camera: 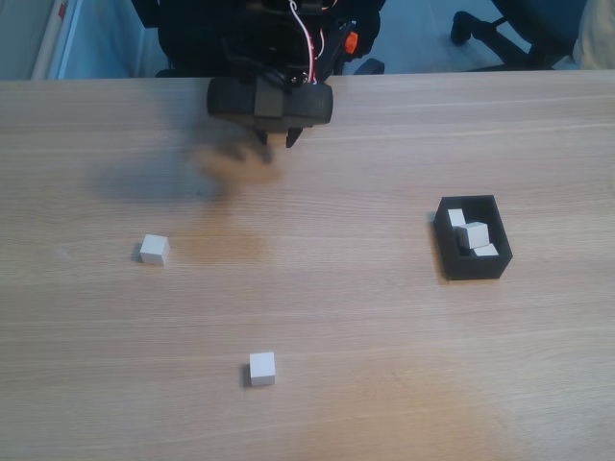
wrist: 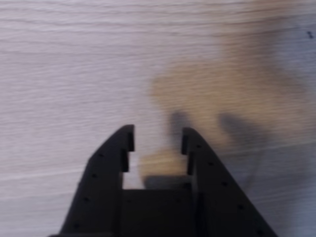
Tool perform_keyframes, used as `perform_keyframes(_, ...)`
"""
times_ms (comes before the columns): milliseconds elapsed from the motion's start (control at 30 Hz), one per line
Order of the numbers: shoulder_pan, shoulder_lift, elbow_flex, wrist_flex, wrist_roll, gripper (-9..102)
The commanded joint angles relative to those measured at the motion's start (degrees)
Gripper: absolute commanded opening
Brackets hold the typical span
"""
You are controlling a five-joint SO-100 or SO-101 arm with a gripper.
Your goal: Pick blocks and place them in the box.
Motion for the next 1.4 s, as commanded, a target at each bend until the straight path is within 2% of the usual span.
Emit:
perform_keyframes(0,4.66,-3.6,-3.96,-3.43,-2.55,11)
perform_keyframes(700,25.14,-42.36,-16.44,-36.74,-10.99,17)
perform_keyframes(1033,27.95,-55.63,-24.35,-43.15,-10.72,18)
perform_keyframes(1367,29.88,-63.9,-27.69,-47.37,-15.38,18)
